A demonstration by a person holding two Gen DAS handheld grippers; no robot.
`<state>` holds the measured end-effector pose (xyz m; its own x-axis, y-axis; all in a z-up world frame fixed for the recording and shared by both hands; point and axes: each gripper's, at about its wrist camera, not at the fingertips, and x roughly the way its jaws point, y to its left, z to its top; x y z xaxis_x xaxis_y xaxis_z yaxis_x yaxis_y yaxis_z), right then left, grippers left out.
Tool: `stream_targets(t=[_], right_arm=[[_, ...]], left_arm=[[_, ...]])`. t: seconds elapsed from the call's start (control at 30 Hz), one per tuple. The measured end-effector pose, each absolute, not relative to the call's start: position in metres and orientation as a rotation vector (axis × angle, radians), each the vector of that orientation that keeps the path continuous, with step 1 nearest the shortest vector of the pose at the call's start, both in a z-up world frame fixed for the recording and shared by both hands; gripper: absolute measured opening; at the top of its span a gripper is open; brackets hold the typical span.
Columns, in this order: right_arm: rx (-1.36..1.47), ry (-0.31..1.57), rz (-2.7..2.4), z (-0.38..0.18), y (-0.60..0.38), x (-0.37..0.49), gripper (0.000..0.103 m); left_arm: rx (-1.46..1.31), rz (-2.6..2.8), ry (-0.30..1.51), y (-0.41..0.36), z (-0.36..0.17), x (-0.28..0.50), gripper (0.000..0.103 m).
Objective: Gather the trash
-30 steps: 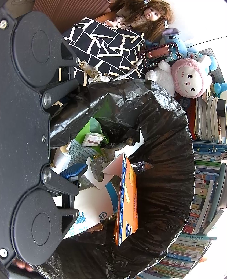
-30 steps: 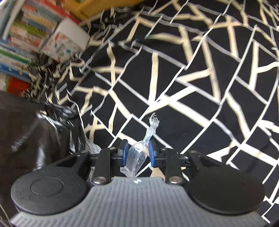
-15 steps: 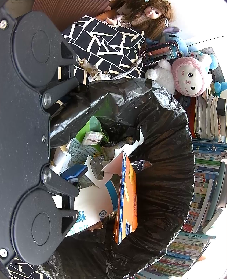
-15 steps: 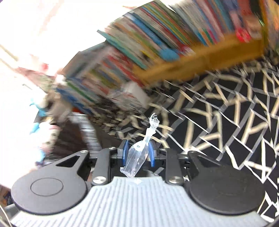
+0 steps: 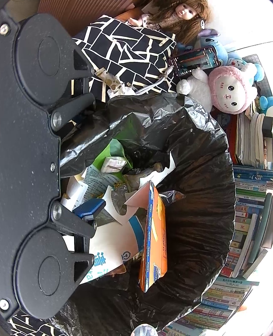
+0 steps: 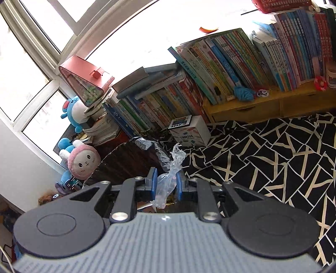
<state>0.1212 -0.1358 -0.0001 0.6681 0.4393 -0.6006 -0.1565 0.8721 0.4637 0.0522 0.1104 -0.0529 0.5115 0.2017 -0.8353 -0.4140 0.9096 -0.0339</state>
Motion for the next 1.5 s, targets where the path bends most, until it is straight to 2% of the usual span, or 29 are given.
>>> stream_targets(t=[0.43,0.5,0.53,0.57,0.6,0.8,1.2,1.5], right_arm=[[0.350,0.771,0.491,0.004,-0.107,0.116,0.024],[0.329,0.781,0.515,0.003,-0.097,0.115,0.028],[0.315,0.785,0.526,0.003,-0.093,0.115,0.034],[0.305,0.787,0.531,0.003,-0.089,0.114,0.051],[0.299,0.785,0.544,0.003,-0.086,0.113,0.061],[0.258,0.758,0.546,0.009,-0.082,0.104,0.079],[0.167,0.713,0.505,0.014,-0.091,0.082,0.103],[0.112,0.745,0.474,0.015,-0.102,0.056,0.103]], left_arm=[[-0.242,0.379,0.967,0.110,-0.053,0.053,0.067],[-0.244,0.377,0.968,0.109,-0.053,0.053,0.067],[-0.246,0.375,0.969,0.110,-0.053,0.053,0.067],[-0.250,0.369,0.972,0.110,-0.053,0.053,0.068],[-0.258,0.361,0.977,0.112,-0.053,0.053,0.069],[-0.283,0.339,1.023,0.116,-0.053,0.053,0.069],[-0.209,0.310,1.030,0.110,-0.030,0.036,0.069],[-0.173,0.265,0.985,0.106,0.009,0.008,0.069]])
